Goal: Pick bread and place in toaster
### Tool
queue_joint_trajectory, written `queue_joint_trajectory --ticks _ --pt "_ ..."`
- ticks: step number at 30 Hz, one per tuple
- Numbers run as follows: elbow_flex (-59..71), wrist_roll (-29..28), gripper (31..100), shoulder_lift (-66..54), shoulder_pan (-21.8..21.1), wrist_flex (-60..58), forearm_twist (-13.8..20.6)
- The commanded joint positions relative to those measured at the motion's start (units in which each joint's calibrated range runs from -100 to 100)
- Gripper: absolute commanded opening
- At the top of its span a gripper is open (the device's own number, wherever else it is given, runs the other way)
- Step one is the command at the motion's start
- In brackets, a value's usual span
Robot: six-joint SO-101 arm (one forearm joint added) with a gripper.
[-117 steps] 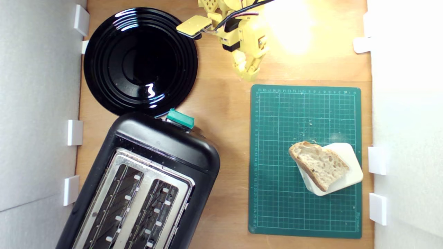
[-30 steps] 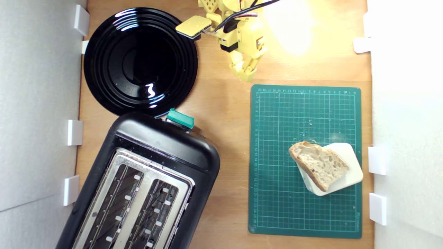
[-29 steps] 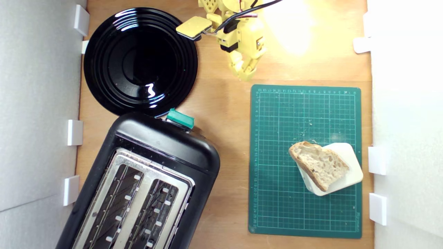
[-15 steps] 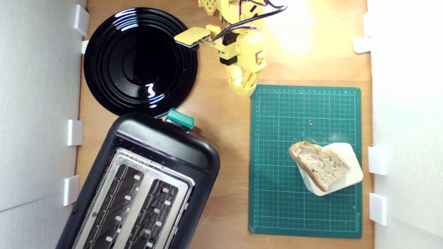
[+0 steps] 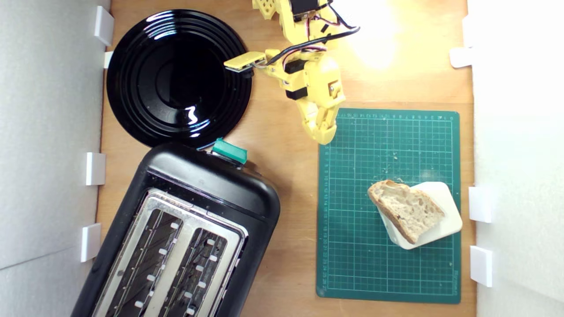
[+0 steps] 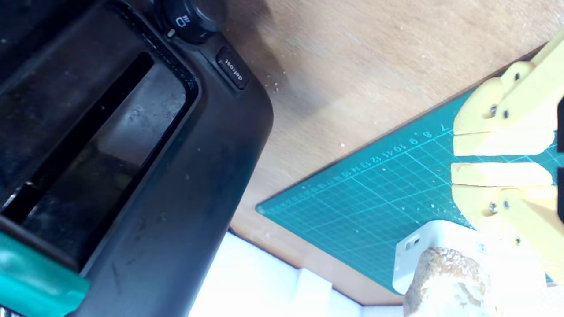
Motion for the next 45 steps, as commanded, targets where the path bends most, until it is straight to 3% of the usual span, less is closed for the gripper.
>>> queue_joint_trajectory --ticks 1,4,10,20,27,29,36,45 --pt "-2.29 -0.25 47.8 6.82 -0.73 -8.7 2.45" --pt "-2.29 -0.31 47.8 11.23 -0.65 -12.63 4.99" --pt "-3.01 -0.31 47.8 17.64 -0.73 -19.88 5.08" --pt "-12.37 -0.31 47.8 27.29 -0.89 -21.16 6.62" --pt "-18.08 -0.31 48.5 33.7 -0.73 -23.46 10.61" --pt "-18.18 -0.36 52.7 35.03 -0.49 -26.71 10.61" --pt "-18.81 -4.86 77.7 38.85 -0.49 -34.04 10.15" --pt "-18.9 -5.54 88.2 38.94 -0.65 -35.07 10.43"
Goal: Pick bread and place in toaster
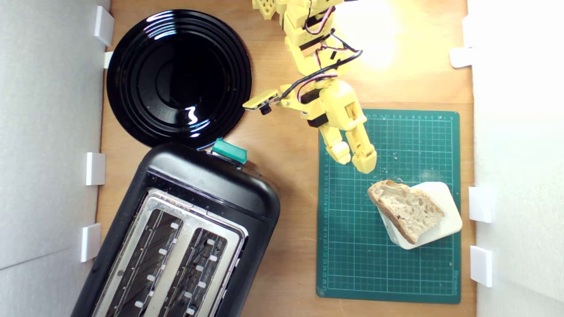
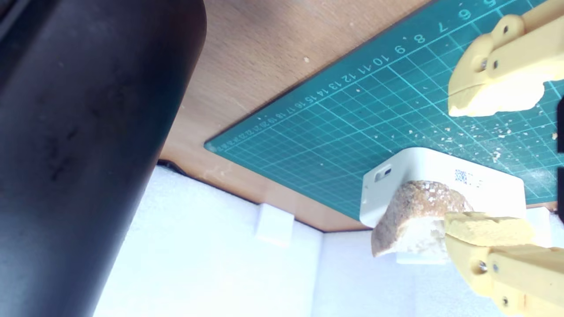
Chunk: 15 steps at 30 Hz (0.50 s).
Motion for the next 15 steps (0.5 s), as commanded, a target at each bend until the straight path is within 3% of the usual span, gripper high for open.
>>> queue_joint_trajectory --ticks 1,4,15 --pt "-2.16 -0.21 90.8 -0.63 -0.64 -2.02 -0.23" --pt "-3.44 -0.21 94.7 -0.54 -0.64 -2.02 -0.23" --pt "-10.7 -0.26 94.7 5.7 -2.89 -2.02 -0.23"
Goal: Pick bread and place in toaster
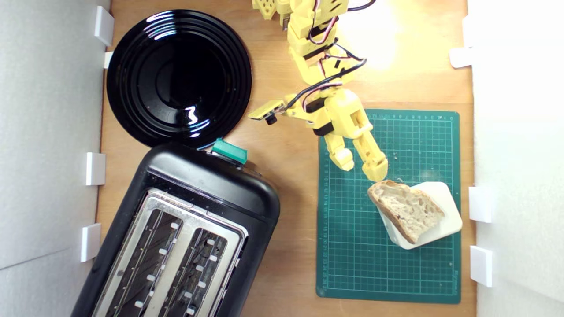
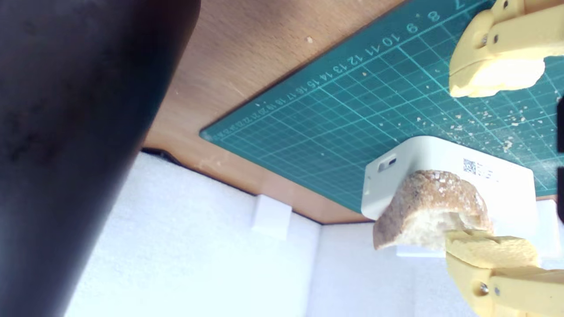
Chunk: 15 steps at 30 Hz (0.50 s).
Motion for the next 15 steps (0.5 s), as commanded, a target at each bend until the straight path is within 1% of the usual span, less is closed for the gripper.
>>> queue_joint_trajectory --ticks 1,9,15 --pt "-3.38 -0.05 94.7 0.48 -1.66 -2.02 -0.23" --pt "-8.83 -0.05 94.6 4.64 -2.39 -1.93 -0.6" --pt "-11.01 -0.11 94.6 5.14 -2.47 -1.76 -0.33"
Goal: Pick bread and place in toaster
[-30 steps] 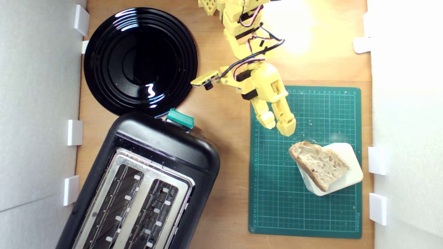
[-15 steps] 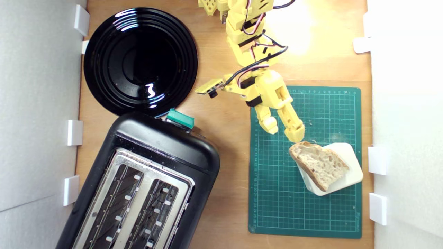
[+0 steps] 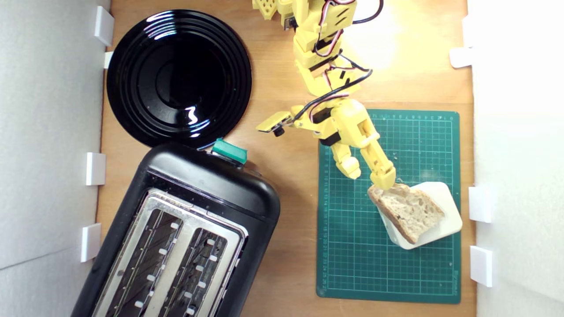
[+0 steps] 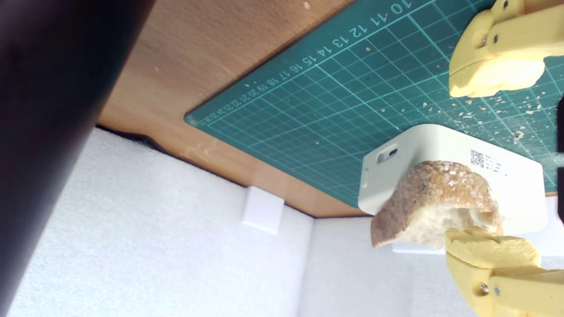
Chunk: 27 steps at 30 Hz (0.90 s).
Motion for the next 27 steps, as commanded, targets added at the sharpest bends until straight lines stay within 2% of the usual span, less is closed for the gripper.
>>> queue_joint_trajectory --ticks 1,7,27 --pt "-3.51 -0.47 94.6 -0.74 -1.55 -1.68 -0.51" --pt "-5.33 -2.2 94.6 -0.74 -2.52 -1.42 -0.78" --pt "-13.68 -1.73 94.6 4.34 -3.97 0.03 -0.96"
